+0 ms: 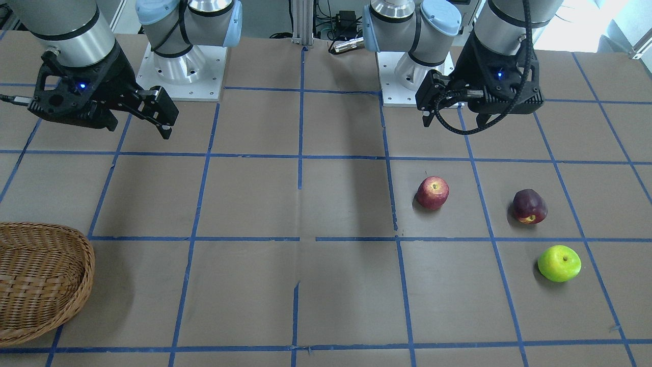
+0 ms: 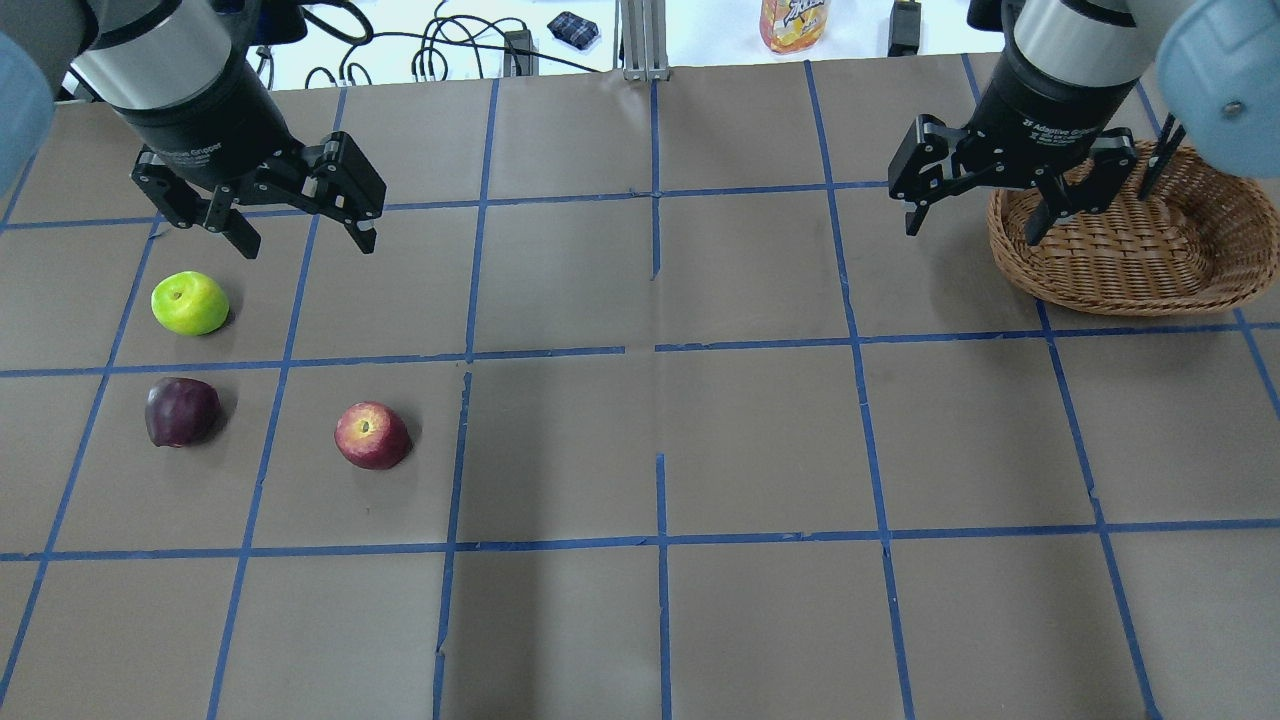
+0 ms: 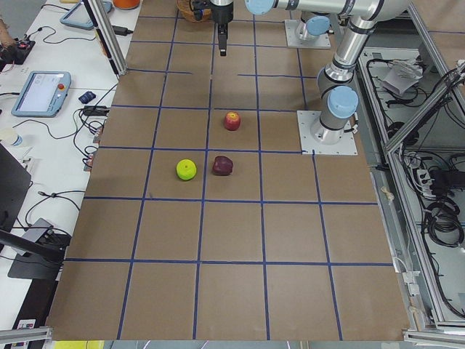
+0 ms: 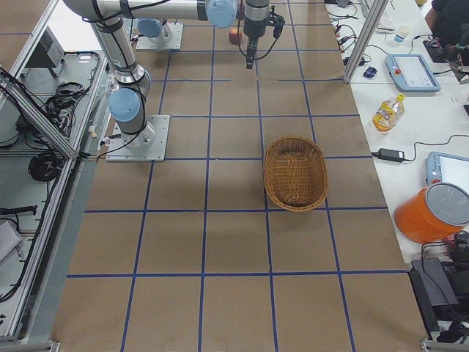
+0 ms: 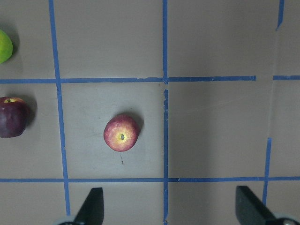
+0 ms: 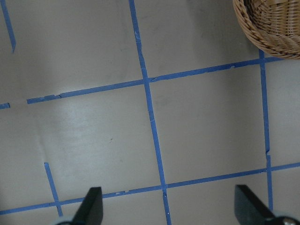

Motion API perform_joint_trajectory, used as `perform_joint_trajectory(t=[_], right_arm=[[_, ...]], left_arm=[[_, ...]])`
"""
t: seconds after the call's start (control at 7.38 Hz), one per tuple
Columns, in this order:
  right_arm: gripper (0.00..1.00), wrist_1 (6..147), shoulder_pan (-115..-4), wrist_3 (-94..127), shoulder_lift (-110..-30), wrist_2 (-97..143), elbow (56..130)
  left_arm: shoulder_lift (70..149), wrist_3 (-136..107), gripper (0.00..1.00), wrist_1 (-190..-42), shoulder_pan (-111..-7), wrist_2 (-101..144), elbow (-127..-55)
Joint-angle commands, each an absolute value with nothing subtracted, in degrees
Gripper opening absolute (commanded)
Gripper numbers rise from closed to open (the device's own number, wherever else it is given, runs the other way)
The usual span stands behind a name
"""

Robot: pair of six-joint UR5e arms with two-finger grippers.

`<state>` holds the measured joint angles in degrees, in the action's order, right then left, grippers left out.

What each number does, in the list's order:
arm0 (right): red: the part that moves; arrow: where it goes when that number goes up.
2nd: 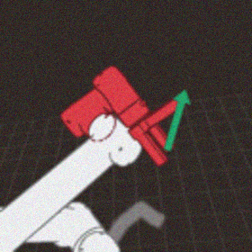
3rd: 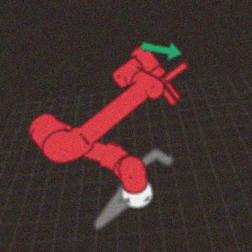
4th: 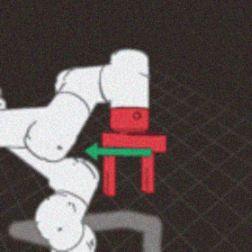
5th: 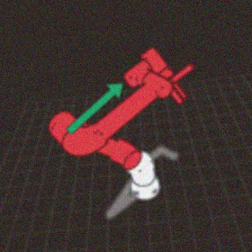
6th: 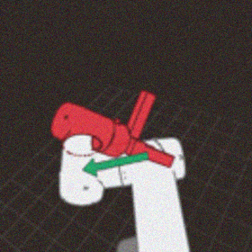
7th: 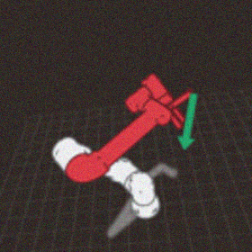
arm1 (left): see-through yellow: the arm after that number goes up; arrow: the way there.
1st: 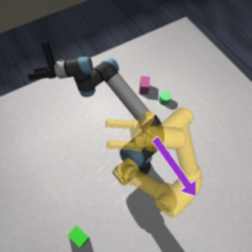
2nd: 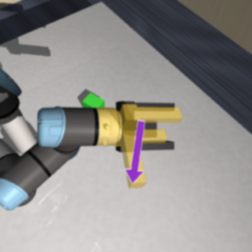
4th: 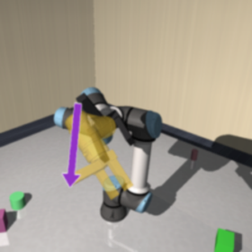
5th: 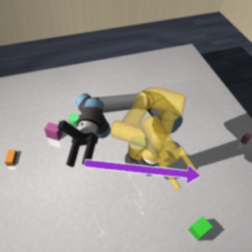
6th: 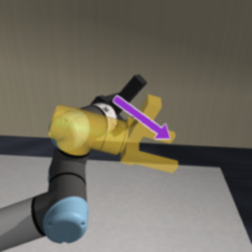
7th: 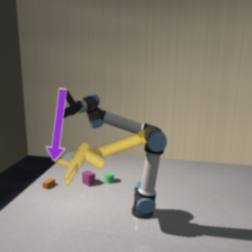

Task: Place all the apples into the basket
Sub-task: 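Move the left gripper toward the red-yellow apple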

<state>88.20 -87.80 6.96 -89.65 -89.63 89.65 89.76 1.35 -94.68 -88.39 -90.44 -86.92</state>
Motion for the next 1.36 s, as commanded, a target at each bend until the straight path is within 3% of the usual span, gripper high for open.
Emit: perform_joint_trajectory(t=[0.0, 0.68, 1.22], right_arm=[[1.00, 88.2, -87.8, 7.0, -89.6, -90.2, 89.8], [1.00, 88.2, -87.8, 6.9, -89.6, -90.2, 89.7], [1.00, 88.2, -87.8, 6.9, -89.6, -90.2, 89.8]], left_arm=[[90.3, 1.8, 1.00, -93.3, -87.8, -91.1, -86.9], [91.0, 2.1, 1.00, -88.2, -87.8, -91.2, -92.2], [92.9, 1.8, 1.00, -79.6, -81.6, -91.4, -96.3]])
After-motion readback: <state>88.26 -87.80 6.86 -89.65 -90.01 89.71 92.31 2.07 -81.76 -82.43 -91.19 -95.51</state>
